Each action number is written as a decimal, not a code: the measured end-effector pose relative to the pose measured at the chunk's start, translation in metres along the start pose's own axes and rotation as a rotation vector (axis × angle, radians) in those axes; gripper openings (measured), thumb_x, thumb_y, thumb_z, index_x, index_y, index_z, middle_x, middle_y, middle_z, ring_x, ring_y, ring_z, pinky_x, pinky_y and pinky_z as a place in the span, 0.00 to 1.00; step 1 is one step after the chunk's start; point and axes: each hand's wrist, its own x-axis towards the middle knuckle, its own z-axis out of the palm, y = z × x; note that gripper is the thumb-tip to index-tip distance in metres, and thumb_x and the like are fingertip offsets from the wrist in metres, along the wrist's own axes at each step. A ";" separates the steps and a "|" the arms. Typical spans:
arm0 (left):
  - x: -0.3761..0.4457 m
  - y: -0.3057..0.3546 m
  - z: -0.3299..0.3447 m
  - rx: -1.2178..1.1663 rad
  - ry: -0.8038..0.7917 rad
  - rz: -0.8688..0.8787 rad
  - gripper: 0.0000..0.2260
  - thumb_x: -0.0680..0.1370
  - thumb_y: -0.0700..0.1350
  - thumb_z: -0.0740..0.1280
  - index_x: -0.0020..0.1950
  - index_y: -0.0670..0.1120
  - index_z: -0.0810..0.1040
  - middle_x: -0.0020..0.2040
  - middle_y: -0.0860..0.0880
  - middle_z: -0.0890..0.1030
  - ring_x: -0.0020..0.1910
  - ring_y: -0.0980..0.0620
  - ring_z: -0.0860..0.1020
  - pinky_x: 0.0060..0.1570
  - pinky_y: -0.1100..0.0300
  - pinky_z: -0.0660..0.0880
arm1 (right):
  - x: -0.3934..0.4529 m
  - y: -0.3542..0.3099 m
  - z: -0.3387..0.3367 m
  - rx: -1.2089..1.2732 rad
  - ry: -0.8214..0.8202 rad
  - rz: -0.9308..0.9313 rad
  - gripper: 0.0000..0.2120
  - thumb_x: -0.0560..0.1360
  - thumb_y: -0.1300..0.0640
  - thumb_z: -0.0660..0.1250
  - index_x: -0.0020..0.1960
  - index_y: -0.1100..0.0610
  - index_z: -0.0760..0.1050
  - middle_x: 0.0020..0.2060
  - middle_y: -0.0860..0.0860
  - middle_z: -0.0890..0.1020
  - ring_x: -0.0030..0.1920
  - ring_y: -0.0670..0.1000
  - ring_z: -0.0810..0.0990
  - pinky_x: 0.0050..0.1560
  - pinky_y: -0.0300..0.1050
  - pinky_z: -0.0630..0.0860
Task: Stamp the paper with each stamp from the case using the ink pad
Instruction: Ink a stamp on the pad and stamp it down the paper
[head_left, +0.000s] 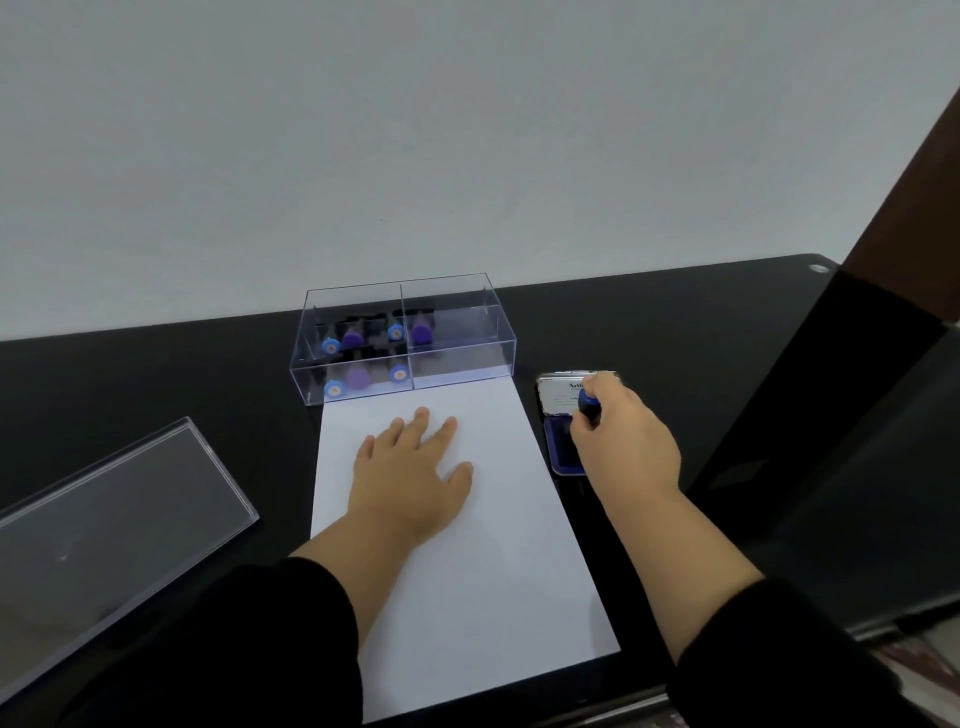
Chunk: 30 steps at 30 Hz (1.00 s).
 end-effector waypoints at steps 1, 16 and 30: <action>0.002 -0.003 -0.003 -0.006 0.023 0.005 0.26 0.81 0.59 0.49 0.78 0.58 0.48 0.79 0.53 0.48 0.77 0.48 0.49 0.74 0.52 0.47 | 0.001 0.000 0.001 -0.012 -0.002 -0.004 0.06 0.79 0.58 0.59 0.56 0.53 0.69 0.50 0.52 0.78 0.41 0.54 0.75 0.37 0.46 0.74; 0.013 -0.014 0.000 -0.030 -0.019 -0.129 0.29 0.80 0.62 0.46 0.78 0.55 0.43 0.78 0.51 0.40 0.77 0.49 0.39 0.74 0.48 0.39 | -0.003 0.004 0.002 -0.078 0.022 -0.084 0.10 0.80 0.55 0.59 0.60 0.53 0.69 0.48 0.52 0.80 0.41 0.53 0.76 0.35 0.42 0.70; 0.013 -0.013 -0.002 -0.050 -0.018 -0.117 0.28 0.81 0.60 0.46 0.78 0.55 0.43 0.78 0.52 0.40 0.77 0.51 0.39 0.74 0.47 0.38 | 0.039 -0.039 -0.012 0.203 -0.006 -0.153 0.12 0.78 0.54 0.63 0.60 0.53 0.66 0.45 0.48 0.76 0.43 0.51 0.76 0.41 0.46 0.74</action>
